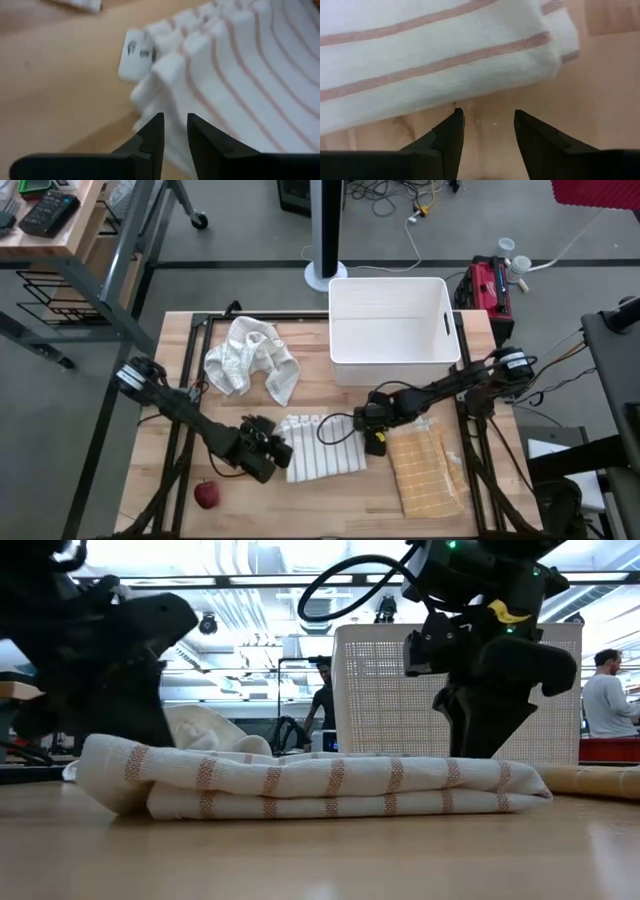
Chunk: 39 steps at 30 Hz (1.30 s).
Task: Fold towel
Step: Fold the white striped towel
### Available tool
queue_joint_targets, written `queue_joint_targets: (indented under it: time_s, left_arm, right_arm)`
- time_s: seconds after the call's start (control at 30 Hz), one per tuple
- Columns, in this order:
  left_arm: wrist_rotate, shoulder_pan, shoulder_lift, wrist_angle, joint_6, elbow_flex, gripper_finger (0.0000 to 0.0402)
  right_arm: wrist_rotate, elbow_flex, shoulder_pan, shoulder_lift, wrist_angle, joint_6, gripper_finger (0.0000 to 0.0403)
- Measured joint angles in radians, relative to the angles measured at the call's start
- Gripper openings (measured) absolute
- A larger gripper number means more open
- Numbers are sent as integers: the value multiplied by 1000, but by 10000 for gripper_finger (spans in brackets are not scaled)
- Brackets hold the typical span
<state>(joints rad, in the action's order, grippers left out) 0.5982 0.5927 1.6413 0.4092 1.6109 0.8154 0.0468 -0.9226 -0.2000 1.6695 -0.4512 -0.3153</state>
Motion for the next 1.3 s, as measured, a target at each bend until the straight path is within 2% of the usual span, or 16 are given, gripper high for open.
queue_joint_targets:
  time_s: [0.17, 0.23, 0.53, 0.77, 0.9, 1.17, 1.3]
  left_arm:
    - [-165, 9, -17, 19, 27, 0, 75]
    - [-197, 9, -15, 24, 32, 0, 75]
    - [-86, -34, -7, 22, 10, -16, 75]
    - [-88, -63, -7, -147, -56, -72, 75]
    - [-31, -64, -7, -198, -87, -86, 75]
    - [-15, -64, -66, -58, -88, -65, 75]
    - [-80, -63, -105, 22, -75, -61, 75]
  right_arm:
    - [-2, 0, -13, 0, -1, -15, 160]
    - [4, 0, -14, 0, -1, -16, 157]
    - [7, 2, -19, 0, 29, -25, 144]
    - [6, 2, -29, 0, 62, -30, 135]
    - [5, 2, -36, 0, 93, -28, 129]
    - [6, 3, -36, 0, 90, -41, 114]
    - [6, 3, -36, 0, 64, -70, 105]
